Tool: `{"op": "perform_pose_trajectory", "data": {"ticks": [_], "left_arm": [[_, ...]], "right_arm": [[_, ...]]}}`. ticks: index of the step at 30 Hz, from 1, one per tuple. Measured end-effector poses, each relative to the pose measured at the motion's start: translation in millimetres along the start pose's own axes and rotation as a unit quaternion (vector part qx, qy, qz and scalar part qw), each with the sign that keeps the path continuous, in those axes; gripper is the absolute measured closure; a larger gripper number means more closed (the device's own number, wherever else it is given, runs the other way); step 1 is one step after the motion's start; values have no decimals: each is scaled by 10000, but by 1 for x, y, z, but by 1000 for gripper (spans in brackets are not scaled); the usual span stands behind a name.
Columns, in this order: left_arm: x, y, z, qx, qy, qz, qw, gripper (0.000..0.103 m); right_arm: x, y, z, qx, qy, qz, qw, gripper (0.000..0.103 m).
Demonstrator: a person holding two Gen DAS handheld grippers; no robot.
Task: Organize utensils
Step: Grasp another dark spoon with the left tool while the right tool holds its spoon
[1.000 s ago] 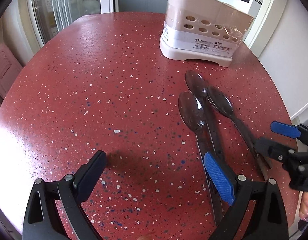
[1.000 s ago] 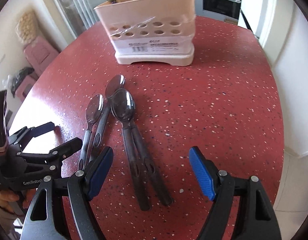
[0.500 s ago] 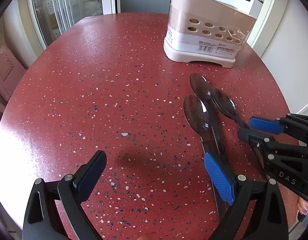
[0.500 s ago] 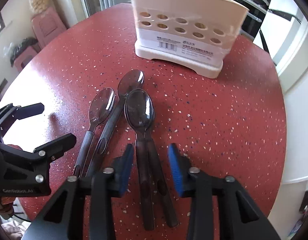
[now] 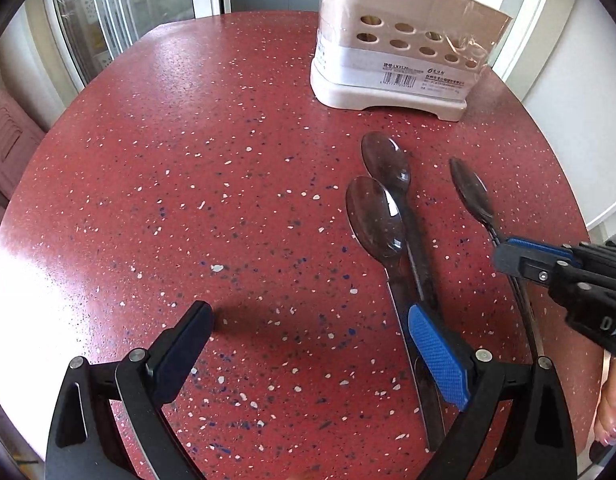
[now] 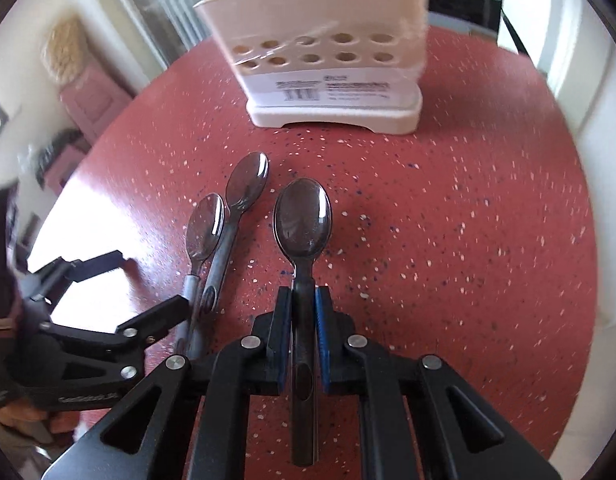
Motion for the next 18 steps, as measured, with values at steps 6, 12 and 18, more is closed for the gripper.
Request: {"op": "perform_pose_trajectory", "data": {"ticks": [6,12,18], "left_arm": [[0,-4,-3,-18,-78,36,10000,0],[1,-8,-7,-40,-134,40,9999,0],[1,-11,-11,73,-314,-23,9995,0]], "right_arm": [[-1,11,-17,499,-169,117,9985,89],[-4,11,-27,640,-208,128,9977,89],[-12,14,-34,647,-111,93,9978,89]]}}
Point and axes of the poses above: each gripper's, at about its wrist camera, not at the fingertips, and x roughly the way its jaws point, z to its left, y to its underside, the point moved 8 cm from there along x, roughly the way its jaws point, and after that the axes turned 2 degrees about -x, right-handed, at the moved point
